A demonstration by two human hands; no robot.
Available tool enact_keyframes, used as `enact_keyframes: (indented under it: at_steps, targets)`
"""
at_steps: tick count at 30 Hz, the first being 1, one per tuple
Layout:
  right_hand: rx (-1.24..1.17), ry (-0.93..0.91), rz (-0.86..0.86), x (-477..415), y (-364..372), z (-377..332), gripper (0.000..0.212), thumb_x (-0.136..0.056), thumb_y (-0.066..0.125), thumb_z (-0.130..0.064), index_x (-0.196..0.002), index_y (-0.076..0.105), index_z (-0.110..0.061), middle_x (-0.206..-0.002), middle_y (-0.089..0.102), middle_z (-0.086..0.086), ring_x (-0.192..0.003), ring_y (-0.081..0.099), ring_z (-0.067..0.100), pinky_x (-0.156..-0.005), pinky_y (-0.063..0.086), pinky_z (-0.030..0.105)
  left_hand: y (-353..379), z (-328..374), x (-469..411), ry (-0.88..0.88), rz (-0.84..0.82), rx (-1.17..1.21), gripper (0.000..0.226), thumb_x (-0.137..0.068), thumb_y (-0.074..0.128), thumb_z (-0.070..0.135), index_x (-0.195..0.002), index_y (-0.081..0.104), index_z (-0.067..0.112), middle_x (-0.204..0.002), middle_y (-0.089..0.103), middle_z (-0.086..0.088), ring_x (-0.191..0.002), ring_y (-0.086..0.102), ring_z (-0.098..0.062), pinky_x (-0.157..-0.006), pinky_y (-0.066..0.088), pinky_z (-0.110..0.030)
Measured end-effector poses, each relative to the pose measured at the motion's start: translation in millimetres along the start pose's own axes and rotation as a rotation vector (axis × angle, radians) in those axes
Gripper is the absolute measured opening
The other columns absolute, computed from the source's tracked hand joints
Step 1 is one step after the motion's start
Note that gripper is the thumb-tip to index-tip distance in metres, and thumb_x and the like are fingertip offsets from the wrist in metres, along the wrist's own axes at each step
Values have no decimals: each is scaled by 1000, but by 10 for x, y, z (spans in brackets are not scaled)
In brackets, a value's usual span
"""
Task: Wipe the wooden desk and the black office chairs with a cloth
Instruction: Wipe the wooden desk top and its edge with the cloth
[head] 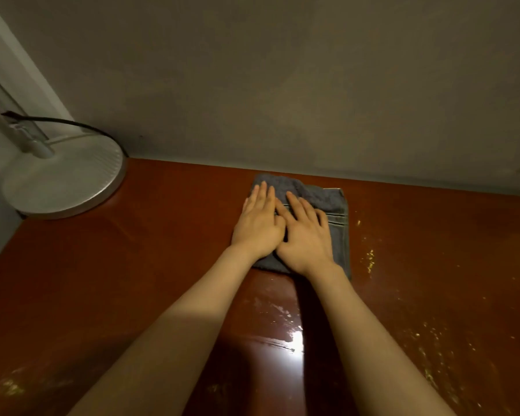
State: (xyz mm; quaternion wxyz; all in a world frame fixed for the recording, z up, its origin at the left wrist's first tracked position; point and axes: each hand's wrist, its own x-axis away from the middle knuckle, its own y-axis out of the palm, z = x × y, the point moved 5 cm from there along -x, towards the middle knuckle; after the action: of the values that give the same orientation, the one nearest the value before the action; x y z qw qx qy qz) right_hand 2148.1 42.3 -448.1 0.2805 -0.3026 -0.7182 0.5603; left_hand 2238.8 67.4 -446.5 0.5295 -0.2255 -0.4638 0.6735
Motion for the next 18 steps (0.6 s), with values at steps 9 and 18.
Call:
enact_keyframes:
  at_steps: [9, 18]
  targets:
    - [-198, 168, 177, 423, -280, 963, 64, -82, 38, -39, -143, 38, -23, -155, 23, 7, -144, 17, 25, -115, 8, 40, 392, 907, -36, 81, -8, 187, 64, -98, 41, 28, -151, 8, 14, -159, -6, -7, -146, -3, -21, -117, 9, -32]
    - [-109, 215, 172, 408, -562, 1049, 69, -85, 62, -26, -145, 30, -19, -157, 16, 7, -145, 10, 27, -114, 11, 42, 32, 903, 114, -264, 84, 403, 40, -80, 69, 16, -118, 59, 13, -111, 65, -7, -108, 59, -24, -85, 46, -30]
